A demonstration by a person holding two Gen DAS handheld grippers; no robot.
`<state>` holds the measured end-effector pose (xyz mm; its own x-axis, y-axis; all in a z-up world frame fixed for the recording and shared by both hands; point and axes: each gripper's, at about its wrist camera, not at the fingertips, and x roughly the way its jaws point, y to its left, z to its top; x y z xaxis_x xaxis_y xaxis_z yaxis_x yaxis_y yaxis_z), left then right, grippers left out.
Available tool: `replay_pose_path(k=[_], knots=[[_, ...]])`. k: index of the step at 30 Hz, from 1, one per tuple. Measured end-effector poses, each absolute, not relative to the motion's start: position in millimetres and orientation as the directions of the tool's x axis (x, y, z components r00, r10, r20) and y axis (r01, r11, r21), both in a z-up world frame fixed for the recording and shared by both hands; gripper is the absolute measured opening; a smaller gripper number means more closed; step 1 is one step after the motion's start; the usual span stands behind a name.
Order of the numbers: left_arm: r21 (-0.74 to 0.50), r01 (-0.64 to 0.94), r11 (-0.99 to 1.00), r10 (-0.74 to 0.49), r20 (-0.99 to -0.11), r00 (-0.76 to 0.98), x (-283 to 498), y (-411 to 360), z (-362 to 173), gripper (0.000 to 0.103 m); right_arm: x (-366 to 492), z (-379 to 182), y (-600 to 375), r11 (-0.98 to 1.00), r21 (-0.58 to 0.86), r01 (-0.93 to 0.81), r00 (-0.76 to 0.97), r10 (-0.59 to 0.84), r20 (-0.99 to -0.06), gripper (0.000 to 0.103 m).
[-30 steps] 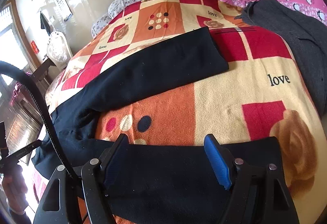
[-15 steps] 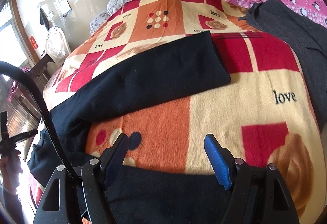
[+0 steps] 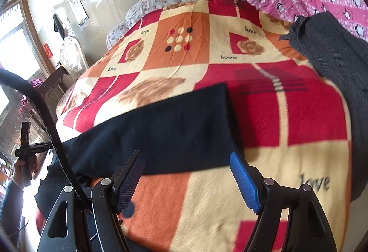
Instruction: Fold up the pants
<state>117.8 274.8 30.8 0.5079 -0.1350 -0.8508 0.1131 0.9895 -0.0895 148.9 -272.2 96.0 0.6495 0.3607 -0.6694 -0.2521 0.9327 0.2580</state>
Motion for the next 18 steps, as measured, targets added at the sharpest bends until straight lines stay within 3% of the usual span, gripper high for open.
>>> replay_pose_path(k=[6, 10, 18], knots=[[0.006, 0.165, 0.986, -0.084, -0.845, 0.529, 114.5, 259.2, 15.4, 0.041, 193.0, 99.1, -299.8, 0.963, 0.179, -0.202, 0.680, 0.269, -0.682, 0.074], [-0.030, 0.154, 0.988, -0.109, -0.838, 0.535, 115.3, 265.1, 17.1, 0.042, 220.7, 95.4, -299.9, 0.940, 0.253, -0.228, 0.658, 0.340, -0.671, 0.074], [-0.036, 0.154, 0.987, -0.118, -0.817, 0.564, 111.6, 262.3, 12.9, 0.053, 244.0, 82.9, -258.2, 0.958, 0.101, -0.270, 0.687, 0.265, -0.676, 0.075]])
